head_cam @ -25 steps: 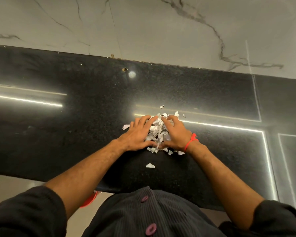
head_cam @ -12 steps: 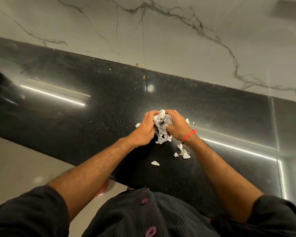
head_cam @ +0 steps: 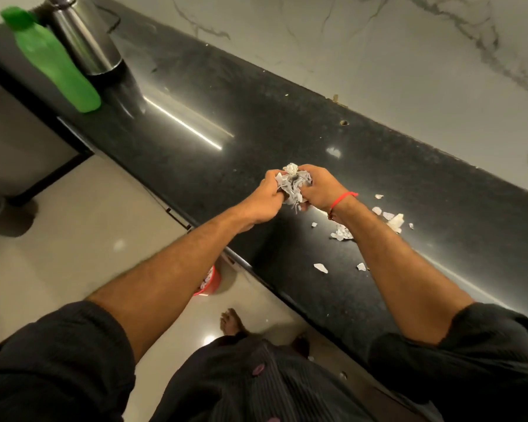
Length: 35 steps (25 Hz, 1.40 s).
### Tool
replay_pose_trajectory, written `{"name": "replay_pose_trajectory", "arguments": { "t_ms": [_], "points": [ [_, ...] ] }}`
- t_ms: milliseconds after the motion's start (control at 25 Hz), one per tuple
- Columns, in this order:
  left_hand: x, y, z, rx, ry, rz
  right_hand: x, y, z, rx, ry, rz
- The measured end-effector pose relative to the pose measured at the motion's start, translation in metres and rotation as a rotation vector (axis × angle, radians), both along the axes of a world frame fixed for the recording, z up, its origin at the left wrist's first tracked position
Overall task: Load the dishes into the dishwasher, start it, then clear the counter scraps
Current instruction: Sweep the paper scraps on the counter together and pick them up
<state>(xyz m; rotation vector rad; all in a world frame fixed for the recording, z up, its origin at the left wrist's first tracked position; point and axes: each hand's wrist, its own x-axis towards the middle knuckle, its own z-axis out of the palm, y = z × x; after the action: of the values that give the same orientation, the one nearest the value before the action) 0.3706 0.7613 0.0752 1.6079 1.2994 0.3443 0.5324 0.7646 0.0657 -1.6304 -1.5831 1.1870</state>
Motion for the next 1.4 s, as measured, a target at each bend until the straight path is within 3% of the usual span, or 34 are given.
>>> {"name": "replay_pose_trajectory", "arguments": {
  "t_ms": [560, 760, 960, 1120, 1400],
  "points": [
    [-0.276, -0.031, -0.05, -0.023, -0.116, 0.439, -0.29, 0.018, -0.041, -0.099, 0.033, 0.268],
    [-0.368, -0.045, -0.102, -0.169, -0.107, 0.56, -0.384, 0.014, -0.093, -0.169, -0.008, 0.342],
    [-0.407, -0.048, -0.163, -0.274, -0.139, 0.601, -0.428, 0.011, -0.163, -0.29, 0.024, 0.264],
    [-0.417, -0.042, -0.273, -0.386, -0.187, 0.706, -0.448, 0.014, -0.258, -0.433, 0.075, 0.214],
    [-0.399, -0.022, -0.54, -0.638, -0.444, 0.981, -0.463, 0.029, -0.515, -0.726, 0.138, 0.002]
  ]
}}
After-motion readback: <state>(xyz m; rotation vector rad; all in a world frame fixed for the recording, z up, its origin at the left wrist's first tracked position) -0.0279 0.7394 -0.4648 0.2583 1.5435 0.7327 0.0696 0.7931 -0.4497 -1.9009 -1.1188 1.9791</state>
